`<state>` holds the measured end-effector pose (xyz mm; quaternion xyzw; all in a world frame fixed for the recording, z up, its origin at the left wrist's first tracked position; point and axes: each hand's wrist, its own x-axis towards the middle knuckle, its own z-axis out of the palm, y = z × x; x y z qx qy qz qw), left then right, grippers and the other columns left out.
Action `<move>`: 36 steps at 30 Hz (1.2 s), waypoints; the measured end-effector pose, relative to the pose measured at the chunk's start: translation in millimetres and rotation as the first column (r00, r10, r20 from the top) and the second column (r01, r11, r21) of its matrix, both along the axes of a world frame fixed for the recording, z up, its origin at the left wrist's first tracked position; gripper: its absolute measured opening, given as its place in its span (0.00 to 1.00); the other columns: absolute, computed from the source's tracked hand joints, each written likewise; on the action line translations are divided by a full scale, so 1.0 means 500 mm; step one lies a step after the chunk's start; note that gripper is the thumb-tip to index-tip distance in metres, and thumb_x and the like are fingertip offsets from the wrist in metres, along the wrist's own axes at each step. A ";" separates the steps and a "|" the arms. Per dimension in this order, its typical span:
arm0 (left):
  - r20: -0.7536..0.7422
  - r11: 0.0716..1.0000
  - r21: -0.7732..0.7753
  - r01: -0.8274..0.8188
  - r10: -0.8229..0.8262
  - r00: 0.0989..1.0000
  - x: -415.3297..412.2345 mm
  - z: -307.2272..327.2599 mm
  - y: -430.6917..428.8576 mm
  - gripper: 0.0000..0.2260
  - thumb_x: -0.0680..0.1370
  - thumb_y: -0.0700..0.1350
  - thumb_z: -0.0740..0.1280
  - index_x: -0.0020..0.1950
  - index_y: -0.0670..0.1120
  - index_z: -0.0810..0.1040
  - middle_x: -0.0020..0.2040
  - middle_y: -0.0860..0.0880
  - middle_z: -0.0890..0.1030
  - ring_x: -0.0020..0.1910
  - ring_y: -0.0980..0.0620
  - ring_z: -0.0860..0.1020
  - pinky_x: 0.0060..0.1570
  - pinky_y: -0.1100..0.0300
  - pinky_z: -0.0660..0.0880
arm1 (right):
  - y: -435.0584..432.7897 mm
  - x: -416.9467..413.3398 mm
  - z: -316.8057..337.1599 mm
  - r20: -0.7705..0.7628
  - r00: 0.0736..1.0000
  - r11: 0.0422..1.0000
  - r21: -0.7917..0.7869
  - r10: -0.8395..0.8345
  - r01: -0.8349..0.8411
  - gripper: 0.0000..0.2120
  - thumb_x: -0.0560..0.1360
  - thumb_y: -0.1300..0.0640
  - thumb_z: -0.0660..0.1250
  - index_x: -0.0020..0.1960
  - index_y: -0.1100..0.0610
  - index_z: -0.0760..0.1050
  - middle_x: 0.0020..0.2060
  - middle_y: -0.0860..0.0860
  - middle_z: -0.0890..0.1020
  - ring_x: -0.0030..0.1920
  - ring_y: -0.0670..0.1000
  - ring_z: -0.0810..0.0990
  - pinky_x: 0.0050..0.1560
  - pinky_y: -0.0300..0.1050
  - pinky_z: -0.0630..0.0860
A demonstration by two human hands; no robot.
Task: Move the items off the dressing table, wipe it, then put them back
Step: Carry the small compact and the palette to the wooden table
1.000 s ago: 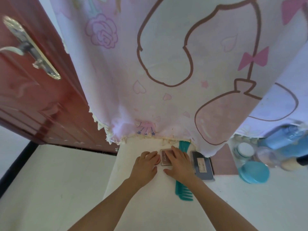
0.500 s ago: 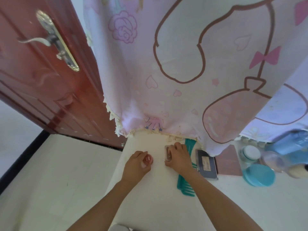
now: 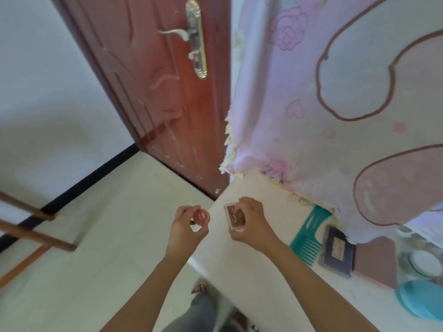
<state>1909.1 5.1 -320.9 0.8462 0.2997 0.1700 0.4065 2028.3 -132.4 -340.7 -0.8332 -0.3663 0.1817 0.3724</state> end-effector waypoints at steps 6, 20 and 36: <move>0.045 0.967 -0.030 -0.251 0.252 0.967 -0.140 0.013 0.047 0.18 0.68 0.32 0.71 0.57 0.38 0.77 0.51 0.47 0.73 0.44 0.48 0.76 0.41 0.79 0.69 | 0.087 -0.082 0.027 0.014 0.976 0.976 0.034 0.217 -0.217 0.18 0.63 0.61 0.72 0.46 0.53 0.65 0.52 0.45 0.64 0.53 0.41 0.56 0.51 0.24 0.59; 0.214 0.794 0.009 -0.607 0.592 0.777 -0.527 0.076 0.220 0.15 0.71 0.36 0.71 0.57 0.40 0.77 0.50 0.49 0.75 0.44 0.55 0.74 0.40 0.79 0.69 | 0.336 -0.379 0.120 0.319 0.788 0.843 -0.075 0.526 -0.532 0.37 0.67 0.53 0.70 0.71 0.59 0.58 0.65 0.53 0.64 0.67 0.51 0.55 0.61 0.30 0.53; 0.313 0.356 0.005 -0.934 0.887 0.340 -1.171 0.141 0.307 0.14 0.70 0.35 0.71 0.55 0.39 0.78 0.49 0.49 0.75 0.42 0.54 0.74 0.44 0.63 0.72 | 0.628 -0.951 0.185 0.384 0.353 0.421 -0.108 0.853 -0.901 0.36 0.68 0.51 0.71 0.70 0.60 0.61 0.64 0.52 0.63 0.66 0.49 0.57 0.64 0.32 0.54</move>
